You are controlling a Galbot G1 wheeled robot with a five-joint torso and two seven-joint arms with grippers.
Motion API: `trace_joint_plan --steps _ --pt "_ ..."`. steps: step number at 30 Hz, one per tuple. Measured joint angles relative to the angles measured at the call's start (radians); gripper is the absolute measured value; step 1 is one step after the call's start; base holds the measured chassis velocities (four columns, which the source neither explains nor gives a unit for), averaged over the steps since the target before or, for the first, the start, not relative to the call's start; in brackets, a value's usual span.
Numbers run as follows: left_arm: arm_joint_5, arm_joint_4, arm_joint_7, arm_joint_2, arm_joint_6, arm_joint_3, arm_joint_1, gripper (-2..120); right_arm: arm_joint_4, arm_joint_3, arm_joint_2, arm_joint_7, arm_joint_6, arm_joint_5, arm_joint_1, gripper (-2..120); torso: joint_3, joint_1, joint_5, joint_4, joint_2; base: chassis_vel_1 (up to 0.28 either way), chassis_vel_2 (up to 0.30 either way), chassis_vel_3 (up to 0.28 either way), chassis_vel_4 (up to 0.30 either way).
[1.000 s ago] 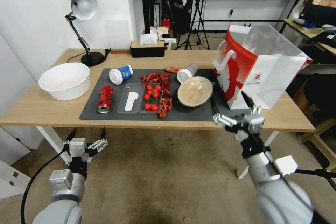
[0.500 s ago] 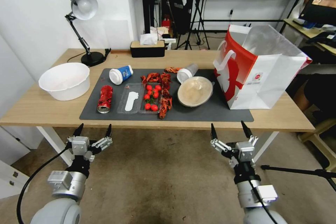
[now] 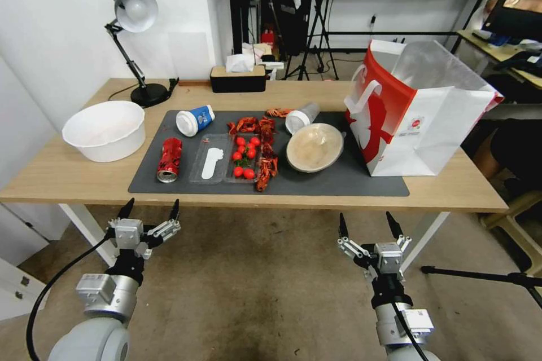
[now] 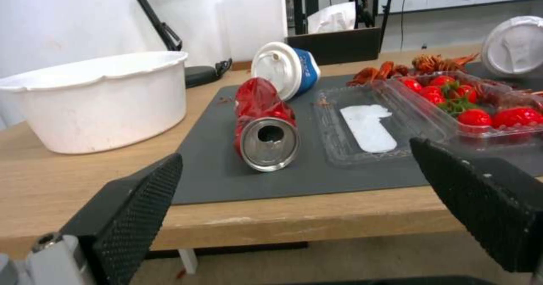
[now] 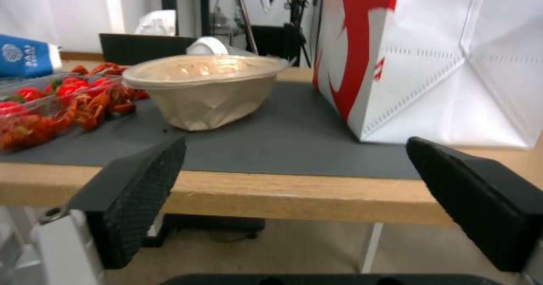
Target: Pick up the trash from the table and place it into the takeout bag.
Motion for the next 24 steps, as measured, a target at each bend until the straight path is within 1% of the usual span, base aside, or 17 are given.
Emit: trace_joint_plan --steps 1,4,5,6,7,9,11,13,14,15,16,17,18,19,22,24 --pt "0.0 0.0 0.0 0.0 0.0 0.0 0.0 100 0.0 0.0 0.0 0.0 0.0 0.0 0.0 96 0.0 0.0 0.0 0.0 0.0 0.0 0.0 0.0 0.0" --pt "0.001 0.0 0.0 0.0 -0.002 -0.002 0.003 100 0.002 -0.019 0.003 0.014 -0.042 0.066 0.059 93 0.0 0.0 0.0 0.0 0.0 0.0 0.0 0.0 0.0" --pt "0.001 -0.001 0.0 0.0 -0.003 -0.002 0.003 100 0.006 -0.031 0.004 0.021 -0.063 0.111 0.094 93 0.0 0.0 0.0 0.0002 0.0 0.0 0.0 0.0 0.0" --pt "0.001 -0.001 0.0 0.0 -0.003 -0.002 0.003 100 0.006 -0.031 0.004 0.021 -0.063 0.111 0.094 93 0.0 0.0 0.0 0.0002 0.0 0.0 0.0 0.0 0.0" --pt "0.002 -0.002 0.0 -0.001 -0.003 -0.002 0.004 100 0.01 -0.044 0.005 0.026 -0.084 0.168 0.132 92 0.0 0.0 0.0 0.0001 0.0 0.0 0.0 0.0 0.0" --pt "0.003 -0.003 0.0 -0.002 -0.003 -0.002 0.005 100 0.011 -0.054 0.006 0.029 -0.101 0.225 0.173 92 0.0 0.0 0.0 0.0 0.0 0.0 0.0 0.0 0.0" --pt "0.003 -0.003 0.0 -0.002 -0.003 -0.002 0.005 100 0.011 -0.055 0.006 0.03 -0.102 0.229 0.175 92 0.0 0.0 0.0 0.0 0.0 0.0 0.0 0.0 0.0" --pt "0.005 -0.003 0.0 -0.004 -0.003 -0.002 0.005 100 0.007 -0.065 0.007 0.033 -0.12 0.302 0.226 92 0.0 0.0 0.0 0.0003 0.0 0.0 0.0 0.0 0.0" --pt "0.006 -0.003 0.0 -0.005 -0.003 -0.002 0.006 100 0.003 -0.07 0.008 0.034 -0.132 0.35 0.252 92 0.0 0.0 0.0 0.0001 0.0 0.0 0.0 0.0 0.0" --pt "0.007 -0.003 0.001 -0.007 -0.003 -0.002 0.006 100 -0.002 -0.073 0.011 0.034 -0.147 0.423 0.288 92 0.0 0.0 -0.0001 0.0002 0.0 0.0 0.0 0.0 0.0" --pt "0.007 -0.003 0.001 -0.007 -0.003 -0.002 0.006 100 -0.002 -0.073 0.011 0.034 -0.147 0.423 0.288 92 0.0 0.0 -0.0001 0.0002 0.0 0.0 0.0 0.0 0.0" --pt "0.008 -0.004 0.002 -0.009 -0.003 -0.002 0.007 100 -0.005 -0.073 0.013 0.035 -0.159 0.472 0.308 92 0.0 0.0 -0.0001 0.0002 0.0 0.0 0.0 0.0 0.0" --pt "0.008 -0.004 0.002 -0.009 -0.003 -0.002 0.007 100 -0.005 -0.073 0.013 0.035 -0.159 0.472 0.308 92 0.0 0.0 -0.0001 0.0002 0.0 0.0 0.0 0.0 0.0" --pt "0.009 -0.004 0.002 -0.009 -0.003 -0.001 0.007 100 -0.012 -0.073 0.016 0.036 -0.172 0.526 0.331 92 0.0 0.0 -0.0001 0.0001 0.0 0.0 0.0 0.0 0.0" --pt "0.011 -0.004 0.003 -0.01 -0.003 -0.001 0.007 100 -0.039 -0.073 0.017 0.041 -0.188 0.607 0.376 92 0.0 0.0 0.0 0.0 0.0 0.0 0.0 0.0 0.0" --pt "0.011 -0.004 0.004 -0.01 -0.003 -0.001 0.007 100 -0.043 -0.074 0.017 0.041 -0.189 0.613 0.382 92 0.0 0.0 0.0 0.0 0.0 0.0 0.0 0.0 0.0"
